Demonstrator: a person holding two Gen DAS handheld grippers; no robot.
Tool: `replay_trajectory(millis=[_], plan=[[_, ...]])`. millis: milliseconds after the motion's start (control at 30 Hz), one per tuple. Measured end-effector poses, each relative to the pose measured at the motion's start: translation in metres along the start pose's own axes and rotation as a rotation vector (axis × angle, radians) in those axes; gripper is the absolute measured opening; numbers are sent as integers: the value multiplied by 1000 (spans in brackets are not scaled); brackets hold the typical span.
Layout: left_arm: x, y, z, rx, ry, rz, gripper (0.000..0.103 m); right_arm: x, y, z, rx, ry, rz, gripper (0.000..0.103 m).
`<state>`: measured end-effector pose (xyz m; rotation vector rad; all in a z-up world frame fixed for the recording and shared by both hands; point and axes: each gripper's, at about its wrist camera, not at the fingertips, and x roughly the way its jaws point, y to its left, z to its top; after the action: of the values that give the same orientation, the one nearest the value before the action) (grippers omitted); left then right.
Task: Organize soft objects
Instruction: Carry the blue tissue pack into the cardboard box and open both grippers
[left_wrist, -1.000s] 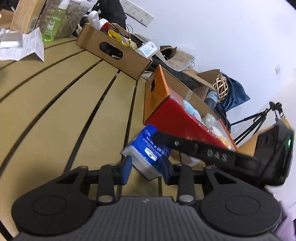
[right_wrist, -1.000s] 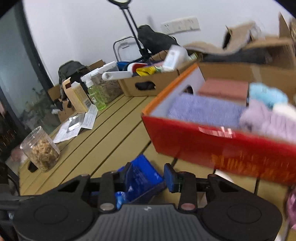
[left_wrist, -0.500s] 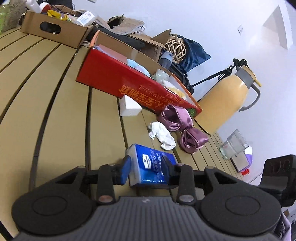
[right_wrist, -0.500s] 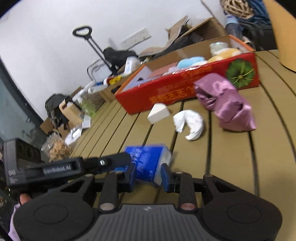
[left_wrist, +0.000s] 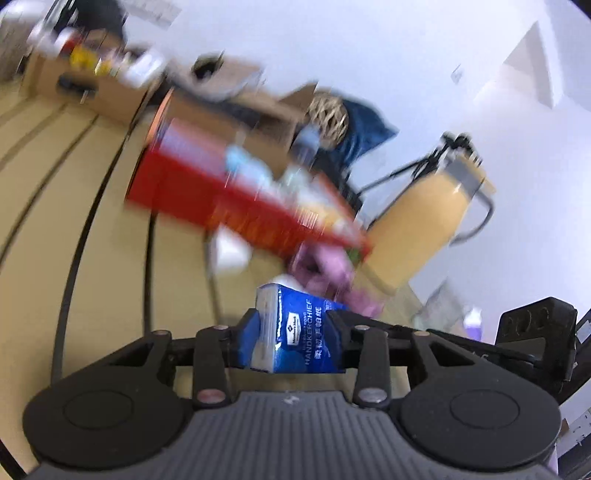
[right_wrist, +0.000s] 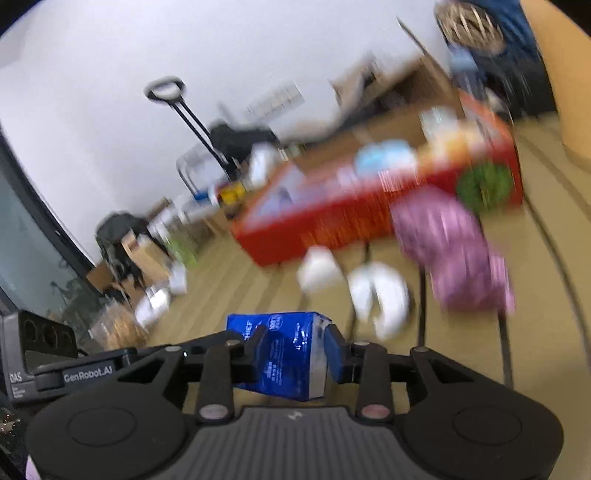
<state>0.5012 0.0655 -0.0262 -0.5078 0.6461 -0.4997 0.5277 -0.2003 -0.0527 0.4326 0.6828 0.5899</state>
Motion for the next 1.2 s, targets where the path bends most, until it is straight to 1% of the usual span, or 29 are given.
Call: replay_trajectory(millis=[100, 200, 233, 300, 333, 367, 400, 433, 467, 500, 533, 567, 600, 700, 767, 833, 867, 900, 967, 1100, 1167, 1200], plan=[[20, -9, 49, 51, -14, 14, 37, 10, 8, 53, -73, -60, 5, 30], [56, -12, 104, 103, -28, 63, 37, 37, 18, 112, -171, -109, -20, 30], [71, -9, 123, 98, -23, 83, 37, 48, 18, 129, -185, -110, -33, 30], [101, 0, 152, 86, 2, 94, 37, 80, 15, 164, -230, -111, -79, 30], [117, 6, 164, 64, 16, 117, 36, 93, 10, 175, -218, -106, -96, 30], [132, 13, 171, 55, 30, 148, 35, 111, 2, 186, -214, -81, -108, 28], [148, 20, 177, 67, 44, 176, 34, 127, -8, 193, -197, -61, -118, 27], [164, 30, 180, 65, 71, 208, 32, 145, -19, 198, -173, -39, -134, 24], [177, 38, 181, 67, 107, 240, 30, 165, -29, 200, -171, 10, -161, 23], [188, 45, 180, 73, 141, 272, 27, 186, -39, 198, -161, 74, -198, 23], [193, 50, 176, 80, 158, 303, 27, 201, -43, 193, -163, 130, -226, 24], [194, 50, 171, 112, 152, 320, 25, 212, -46, 187, -183, 176, -227, 25], [192, 50, 168, 142, 141, 325, 25, 213, -46, 182, -195, 179, -217, 25], [187, 49, 165, 140, 157, 326, 25, 209, -43, 185, -168, 210, -199, 25], [186, 48, 164, 156, 167, 341, 26, 208, -43, 184, -178, 224, -197, 25], [182, 45, 165, 147, 159, 358, 28, 204, -39, 185, -190, 219, -204, 26], [176, 42, 165, 148, 143, 364, 31, 199, -36, 186, -197, 215, -201, 26], [168, 36, 166, 153, 127, 366, 31, 189, -29, 188, -217, 203, -201, 26], [147, 22, 168, 171, 109, 350, 31, 166, -15, 189, -258, 171, -203, 30], [88, -19, 171, 230, 46, 355, 32, 101, 14, 196, -323, 118, -219, 38], [58, -37, 169, 244, 16, 358, 34, 67, 24, 197, -344, 93, -234, 49], [42, -47, 165, 253, 4, 358, 35, 47, 30, 196, -356, 78, -241, 50]])
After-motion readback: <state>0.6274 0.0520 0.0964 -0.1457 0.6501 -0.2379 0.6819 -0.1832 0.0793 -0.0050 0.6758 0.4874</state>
